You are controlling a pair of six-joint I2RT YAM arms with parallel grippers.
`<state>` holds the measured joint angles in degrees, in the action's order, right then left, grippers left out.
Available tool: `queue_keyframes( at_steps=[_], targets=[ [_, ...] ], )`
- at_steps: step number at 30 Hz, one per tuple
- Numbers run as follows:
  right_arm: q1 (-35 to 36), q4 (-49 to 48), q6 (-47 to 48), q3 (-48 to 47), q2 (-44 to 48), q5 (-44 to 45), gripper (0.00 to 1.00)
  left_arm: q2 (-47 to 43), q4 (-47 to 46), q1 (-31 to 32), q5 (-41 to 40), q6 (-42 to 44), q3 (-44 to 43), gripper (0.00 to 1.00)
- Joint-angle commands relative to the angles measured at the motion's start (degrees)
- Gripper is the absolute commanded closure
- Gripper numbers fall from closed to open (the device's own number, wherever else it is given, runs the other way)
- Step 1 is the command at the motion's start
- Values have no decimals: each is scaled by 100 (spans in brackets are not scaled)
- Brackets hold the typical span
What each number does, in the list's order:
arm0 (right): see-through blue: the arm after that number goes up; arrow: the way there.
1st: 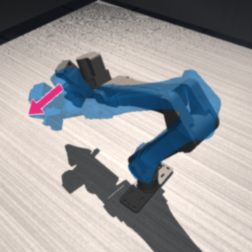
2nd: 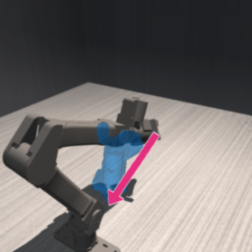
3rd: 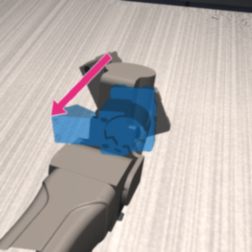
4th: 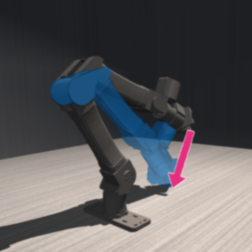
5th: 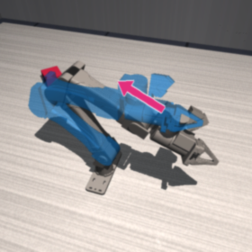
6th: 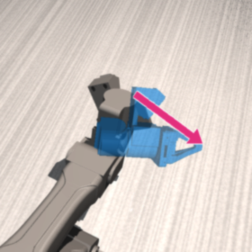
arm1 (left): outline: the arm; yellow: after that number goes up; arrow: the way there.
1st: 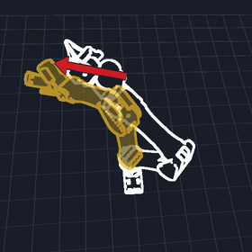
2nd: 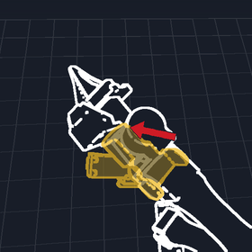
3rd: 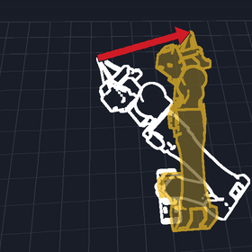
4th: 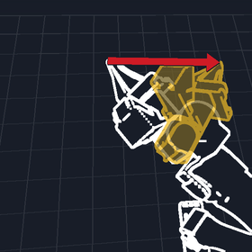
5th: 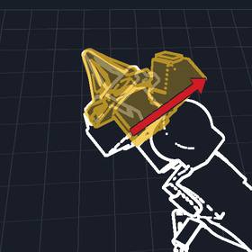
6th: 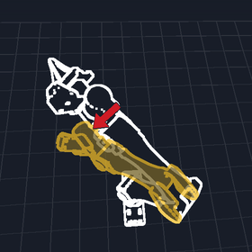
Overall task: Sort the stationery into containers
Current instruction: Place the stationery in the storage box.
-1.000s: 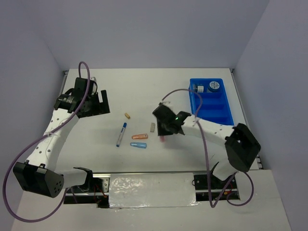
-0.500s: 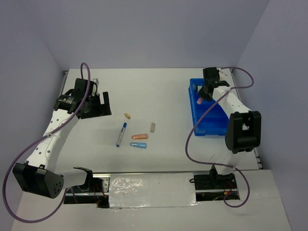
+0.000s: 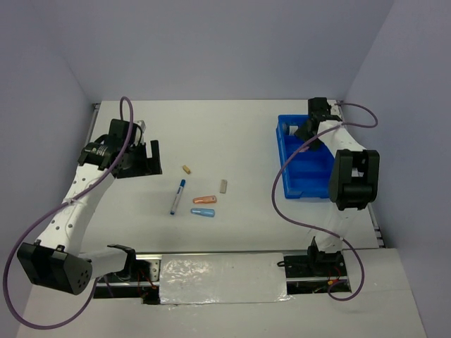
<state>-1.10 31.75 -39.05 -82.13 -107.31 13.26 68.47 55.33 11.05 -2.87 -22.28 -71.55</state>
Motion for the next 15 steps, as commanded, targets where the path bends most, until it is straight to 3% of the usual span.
queue_keyframes(
  at_steps=[1, 4, 7, 10, 11, 13, 15],
  targets=[
    [-74, -203, -33, -190, 8, -7, 33, -70, 48, -24, -64, 163, -17, 1],
    [-65, -379, 133, -339, 25, -270, 11, -18, 39, -24, -47, 154, -35, 1],
    [22, -685, 344, -339, 437, -429, 10, 0, 22, -24, -82, 119, -43, 1],
    [749, -1389, 1449, 2, 1228, -937, 10, 0, 22, -33, -371, -48, -70, 1],
    [1065, -1521, 2279, 65, 1404, -1078, 10, 0, 39, -24, -494, -118, -78, 1],
    [2216, -1461, 3074, 248, 1739, -869, 11, 0, 65, -24, -924, -372, -114, 2],
    [3241, -1304, 4086, 416, 1792, -1228, 12, -52, 136, -33, -1223, -689, -131, 2]
  ],
)
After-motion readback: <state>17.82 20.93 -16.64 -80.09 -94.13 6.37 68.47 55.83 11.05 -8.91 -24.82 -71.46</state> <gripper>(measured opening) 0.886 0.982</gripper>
